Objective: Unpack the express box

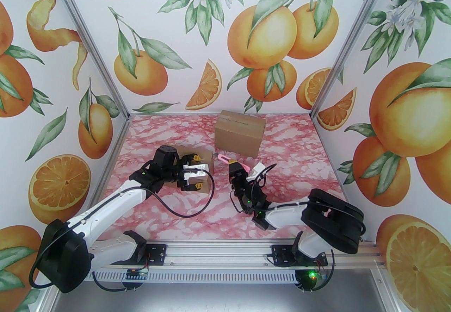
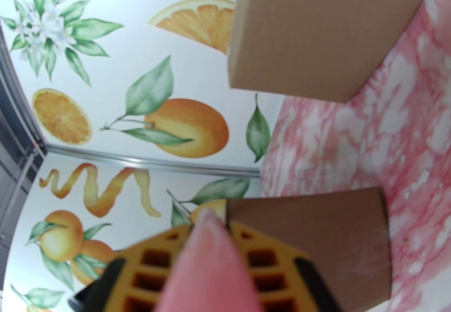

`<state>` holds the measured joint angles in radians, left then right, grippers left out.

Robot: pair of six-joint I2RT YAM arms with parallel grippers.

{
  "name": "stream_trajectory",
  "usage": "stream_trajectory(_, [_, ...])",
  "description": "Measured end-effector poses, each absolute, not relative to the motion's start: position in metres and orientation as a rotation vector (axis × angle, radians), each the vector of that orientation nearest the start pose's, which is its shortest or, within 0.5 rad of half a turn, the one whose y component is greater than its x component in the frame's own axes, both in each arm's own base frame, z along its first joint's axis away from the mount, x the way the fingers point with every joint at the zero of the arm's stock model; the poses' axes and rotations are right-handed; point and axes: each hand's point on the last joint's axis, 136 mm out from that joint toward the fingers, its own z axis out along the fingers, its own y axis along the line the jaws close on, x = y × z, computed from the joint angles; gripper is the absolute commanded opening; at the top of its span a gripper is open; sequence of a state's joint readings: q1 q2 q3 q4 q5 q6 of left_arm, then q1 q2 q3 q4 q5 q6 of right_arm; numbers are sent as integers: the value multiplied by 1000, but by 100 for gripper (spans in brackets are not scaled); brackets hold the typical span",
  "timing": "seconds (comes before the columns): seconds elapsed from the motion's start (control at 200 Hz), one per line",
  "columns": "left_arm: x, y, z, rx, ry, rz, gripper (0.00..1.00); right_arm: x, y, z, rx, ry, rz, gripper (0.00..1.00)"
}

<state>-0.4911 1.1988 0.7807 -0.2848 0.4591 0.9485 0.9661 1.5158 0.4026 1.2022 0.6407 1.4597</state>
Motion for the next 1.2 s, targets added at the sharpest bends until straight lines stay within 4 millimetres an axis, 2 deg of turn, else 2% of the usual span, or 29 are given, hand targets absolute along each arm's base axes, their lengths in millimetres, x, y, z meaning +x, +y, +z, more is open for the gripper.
stream_trajectory(0.13, [269,-232,167,1624,1486,-280,91,299,252,203,954,1408,1438,0])
stream_trajectory(0.43, [269,-231,167,1615,1493,-289,91,300,255,182,987,1490,1401,0])
stream_trajectory(1.201, [271,-231,168,1593,1509,-297,91,300,258,178,998,1504,1421,0])
